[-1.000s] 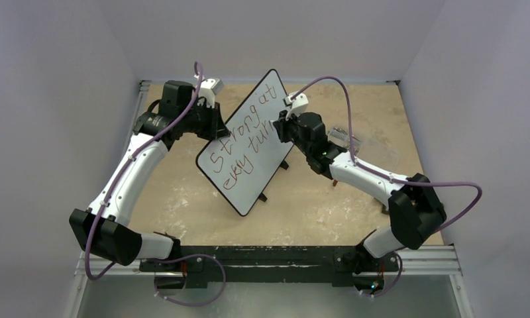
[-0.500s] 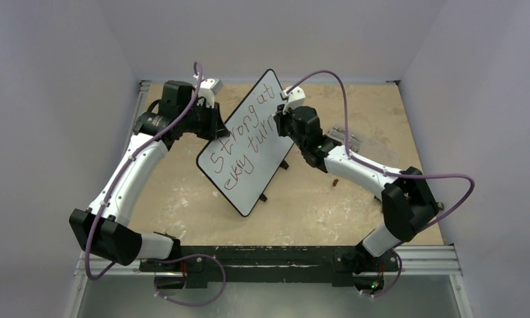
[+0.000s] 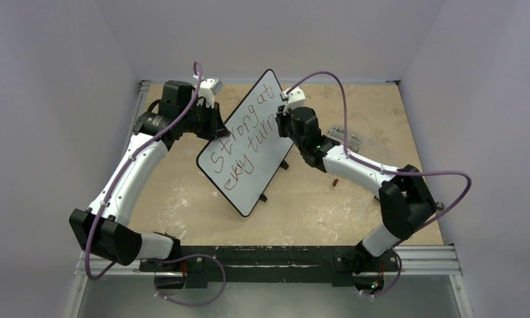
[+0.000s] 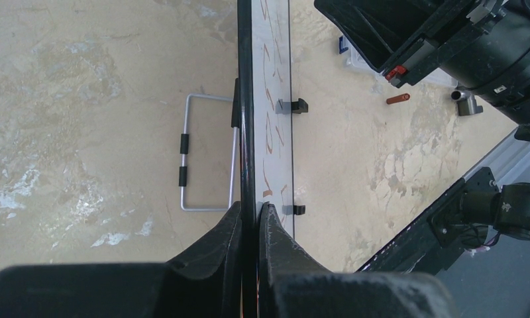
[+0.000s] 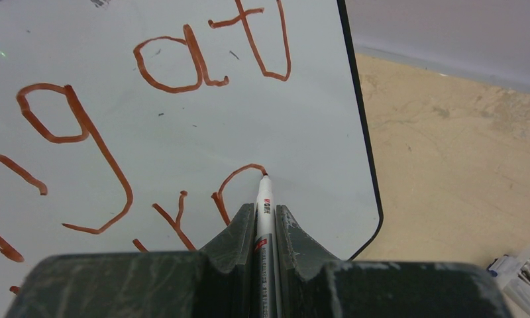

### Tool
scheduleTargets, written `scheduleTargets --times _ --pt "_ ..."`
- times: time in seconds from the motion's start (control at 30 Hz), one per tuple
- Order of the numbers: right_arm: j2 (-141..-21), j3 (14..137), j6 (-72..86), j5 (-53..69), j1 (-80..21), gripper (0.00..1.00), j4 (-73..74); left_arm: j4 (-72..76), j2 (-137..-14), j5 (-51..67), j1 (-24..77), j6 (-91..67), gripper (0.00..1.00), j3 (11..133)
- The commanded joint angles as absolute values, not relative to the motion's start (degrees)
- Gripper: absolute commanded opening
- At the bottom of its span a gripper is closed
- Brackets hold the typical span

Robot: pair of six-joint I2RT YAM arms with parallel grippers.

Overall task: Write a sentence on the whiteboard
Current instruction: Write a sentence at the center of the board.

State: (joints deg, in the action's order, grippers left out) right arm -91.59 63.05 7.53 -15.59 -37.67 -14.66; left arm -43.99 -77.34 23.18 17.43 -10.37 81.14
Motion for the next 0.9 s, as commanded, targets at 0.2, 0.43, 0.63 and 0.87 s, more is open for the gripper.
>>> scheduleTargets --times 0.2,0.43,0.63,0.87 --pt "-90.5 59.2 10.1 -13.3 -38.0 0.00 -15.4 -41.6 -75.3 20.9 17.8 -5.5 0.00 81.7" --pt "-89.9 58.3 10.4 -13.1 -38.0 0.00 -15.5 -41.6 -75.2 20.8 17.8 -5.5 0.00 81.7" --pt "-88.3 58.2 10.0 -14.2 -38.0 0.00 -14.9 -41.6 -75.1 20.7 17.8 -5.5 0.00 81.7" --pt "-83.8 55.1 11.5 -14.4 -37.1 0.00 -16.4 -41.8 -75.2 20.4 17.8 -5.6 0.00 81.7"
